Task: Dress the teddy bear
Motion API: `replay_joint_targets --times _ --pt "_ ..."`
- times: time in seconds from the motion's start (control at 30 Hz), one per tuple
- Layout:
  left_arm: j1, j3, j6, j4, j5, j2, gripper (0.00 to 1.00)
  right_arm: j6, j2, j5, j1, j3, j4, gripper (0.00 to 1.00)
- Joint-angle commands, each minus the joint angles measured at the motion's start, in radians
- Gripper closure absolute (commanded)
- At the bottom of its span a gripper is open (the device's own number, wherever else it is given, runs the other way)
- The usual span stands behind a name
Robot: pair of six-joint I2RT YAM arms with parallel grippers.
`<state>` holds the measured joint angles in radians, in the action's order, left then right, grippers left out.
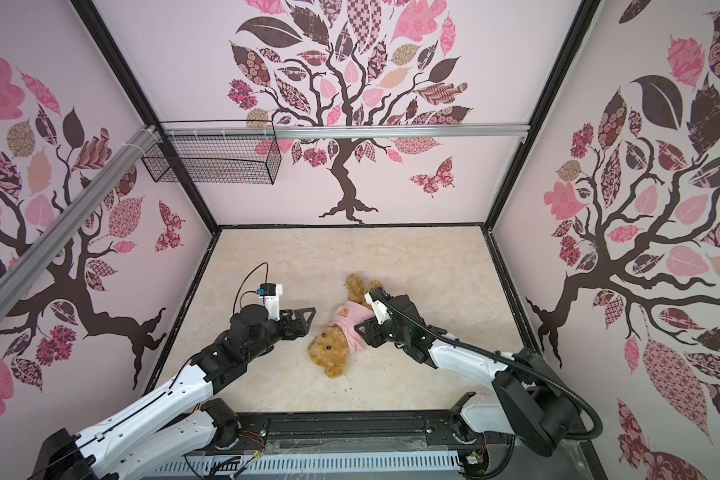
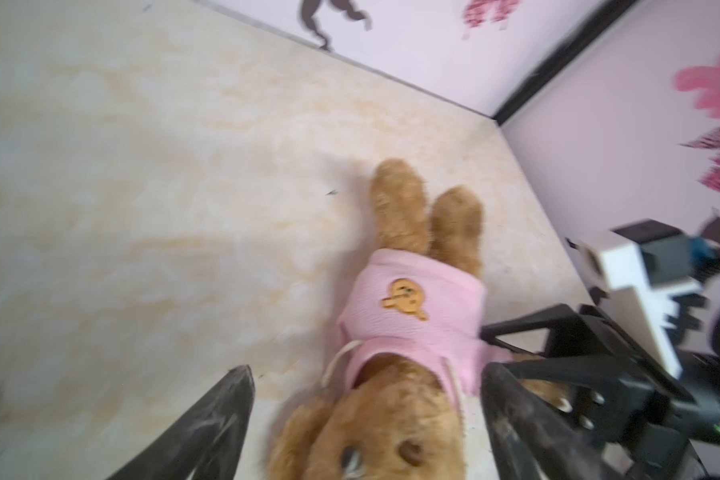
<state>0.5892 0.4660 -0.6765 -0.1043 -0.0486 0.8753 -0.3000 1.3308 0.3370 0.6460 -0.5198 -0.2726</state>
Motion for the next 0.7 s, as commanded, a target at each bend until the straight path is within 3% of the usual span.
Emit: replay_joint_targets --times 0.0,0.2,0.33,0.67 --pt "-0.082 -0.073 -0.198 0.048 0.102 0.019 0.13 -0.01 0.063 0.002 0.003 0.01 0.018 0.65" --pt "-0.106 -0.065 -0.218 0.142 0.281 0.205 0.13 -0.108 0.099 -0.048 0.003 0.132 -0.071 0.72" --pt "-0.07 -0.042 -0.224 0.259 0.416 0.31 0.12 -0.152 0.118 -0.034 0.002 0.165 -0.135 0.73" --pt "-0.005 -0.01 -0.122 0.393 0.408 0.357 0.08 -0.145 0.119 -0.024 0.002 0.151 -0.152 0.73"
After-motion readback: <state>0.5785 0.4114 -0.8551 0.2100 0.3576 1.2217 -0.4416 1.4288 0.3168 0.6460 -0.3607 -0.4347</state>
